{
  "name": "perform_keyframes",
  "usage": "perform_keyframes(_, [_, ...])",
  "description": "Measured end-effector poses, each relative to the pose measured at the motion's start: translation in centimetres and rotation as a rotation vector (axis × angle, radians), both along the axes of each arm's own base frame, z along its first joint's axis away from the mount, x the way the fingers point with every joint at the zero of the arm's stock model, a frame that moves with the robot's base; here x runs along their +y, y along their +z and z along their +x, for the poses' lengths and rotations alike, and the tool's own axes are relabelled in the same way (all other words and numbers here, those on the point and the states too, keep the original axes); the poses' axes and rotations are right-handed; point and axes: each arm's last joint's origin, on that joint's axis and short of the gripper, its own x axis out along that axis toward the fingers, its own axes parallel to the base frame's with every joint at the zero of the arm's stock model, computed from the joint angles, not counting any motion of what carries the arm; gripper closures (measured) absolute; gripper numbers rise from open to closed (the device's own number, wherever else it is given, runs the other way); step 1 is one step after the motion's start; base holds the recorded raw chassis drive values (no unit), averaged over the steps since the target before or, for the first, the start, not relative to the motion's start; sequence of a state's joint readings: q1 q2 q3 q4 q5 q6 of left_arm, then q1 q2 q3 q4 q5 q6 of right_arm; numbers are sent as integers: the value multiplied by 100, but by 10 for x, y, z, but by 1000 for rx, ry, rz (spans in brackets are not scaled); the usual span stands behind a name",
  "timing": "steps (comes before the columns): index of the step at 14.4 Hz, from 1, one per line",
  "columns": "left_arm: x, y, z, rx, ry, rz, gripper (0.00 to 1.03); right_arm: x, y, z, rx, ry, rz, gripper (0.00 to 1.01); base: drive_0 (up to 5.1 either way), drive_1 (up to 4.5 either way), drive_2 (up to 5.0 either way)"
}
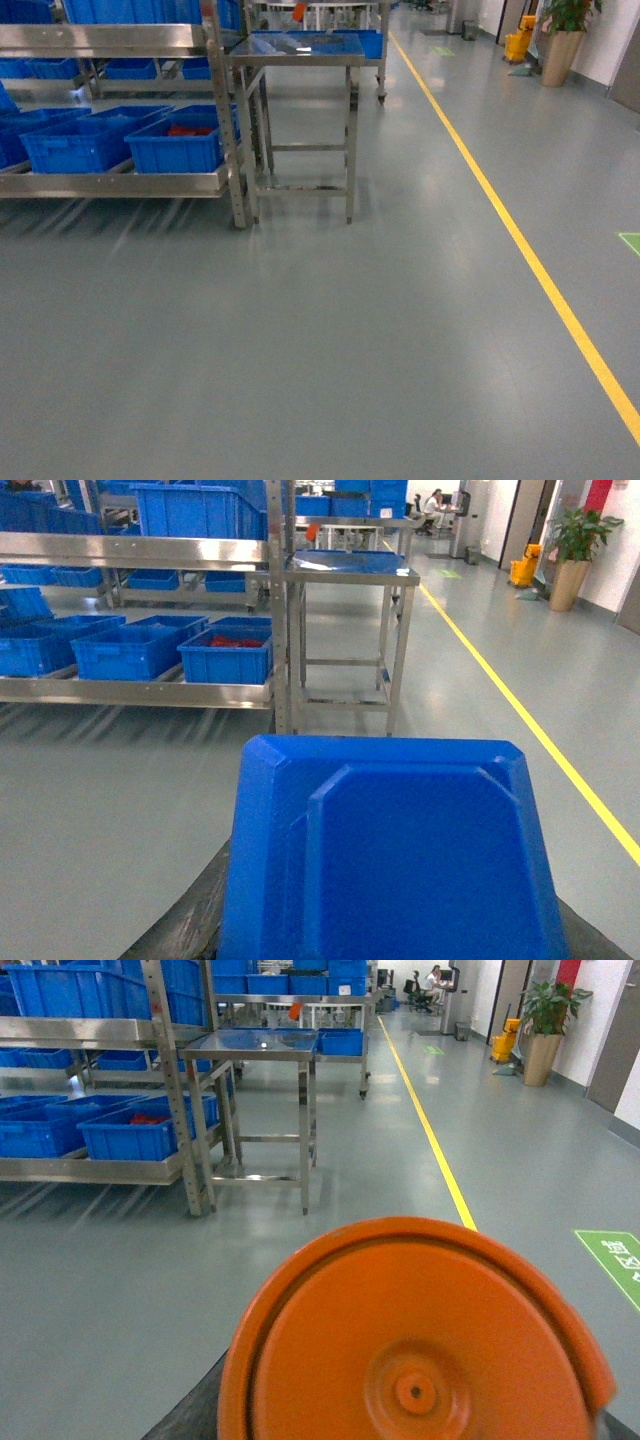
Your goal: Sort blue parts and orange caps into right shelf containers
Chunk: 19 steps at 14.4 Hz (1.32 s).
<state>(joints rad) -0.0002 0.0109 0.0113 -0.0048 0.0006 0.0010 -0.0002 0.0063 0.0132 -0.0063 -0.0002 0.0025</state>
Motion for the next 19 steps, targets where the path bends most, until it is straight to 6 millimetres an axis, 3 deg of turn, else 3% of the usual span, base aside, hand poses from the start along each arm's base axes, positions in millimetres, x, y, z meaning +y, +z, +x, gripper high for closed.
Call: perform_keyframes(19, [0, 0, 0, 3, 3, 0, 61, 0, 0, 0, 1, 0, 0, 57, -4, 425, -433])
